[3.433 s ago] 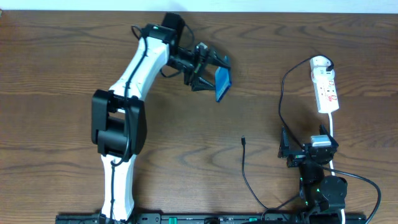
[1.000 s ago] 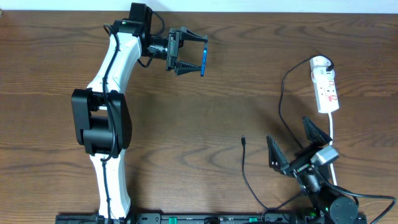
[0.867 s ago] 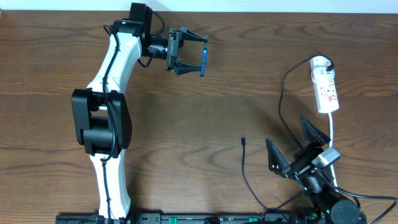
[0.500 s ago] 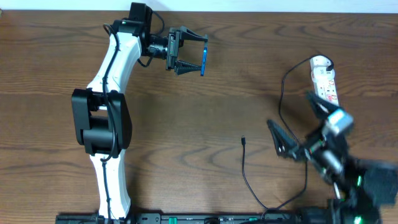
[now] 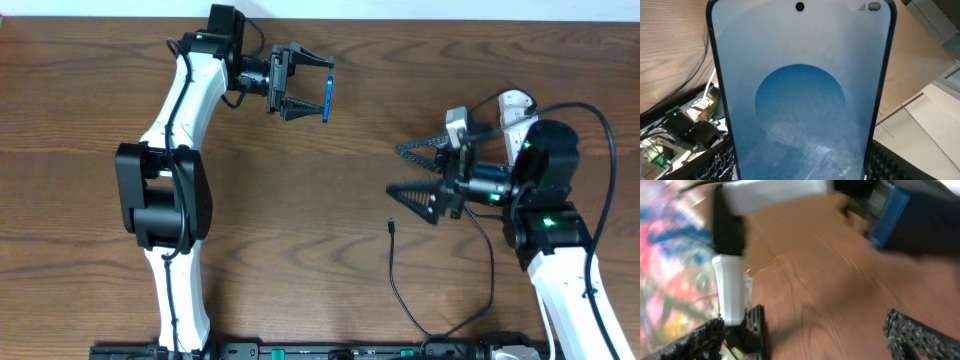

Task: Plug charger to phone and switch on socket
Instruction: 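Swing the right gripper toward the phone held by the left gripper, then close the right gripper on the phone's edge beside the left gripper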

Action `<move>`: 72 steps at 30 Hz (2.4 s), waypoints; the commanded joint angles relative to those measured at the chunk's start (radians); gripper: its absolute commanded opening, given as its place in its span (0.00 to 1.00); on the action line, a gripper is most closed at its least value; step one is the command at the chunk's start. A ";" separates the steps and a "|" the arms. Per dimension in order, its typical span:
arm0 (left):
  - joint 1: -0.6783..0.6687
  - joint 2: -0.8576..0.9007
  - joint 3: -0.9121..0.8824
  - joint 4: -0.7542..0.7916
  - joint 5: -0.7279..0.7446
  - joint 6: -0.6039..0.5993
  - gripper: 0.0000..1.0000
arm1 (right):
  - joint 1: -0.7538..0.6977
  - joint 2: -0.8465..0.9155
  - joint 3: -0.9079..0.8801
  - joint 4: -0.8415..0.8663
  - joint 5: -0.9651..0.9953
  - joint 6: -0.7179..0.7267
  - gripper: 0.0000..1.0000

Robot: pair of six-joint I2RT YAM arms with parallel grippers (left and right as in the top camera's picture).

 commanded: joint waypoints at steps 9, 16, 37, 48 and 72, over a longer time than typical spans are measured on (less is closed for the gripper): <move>0.004 -0.037 0.008 -0.006 0.055 0.003 0.75 | -0.001 0.035 0.162 -0.673 0.955 0.154 0.99; 0.004 -0.037 0.008 -0.006 0.054 0.002 0.75 | -0.001 0.069 0.282 -0.753 0.868 0.183 0.99; 0.004 -0.037 0.008 -0.006 0.054 0.003 0.75 | 0.322 0.386 0.747 -1.160 1.284 0.266 0.92; 0.004 -0.037 0.008 -0.006 0.054 0.003 0.75 | 0.484 0.514 1.003 -1.083 1.283 0.277 0.73; 0.004 -0.037 0.008 -0.006 0.038 0.003 0.75 | 0.718 0.675 1.011 -0.815 1.718 0.537 0.74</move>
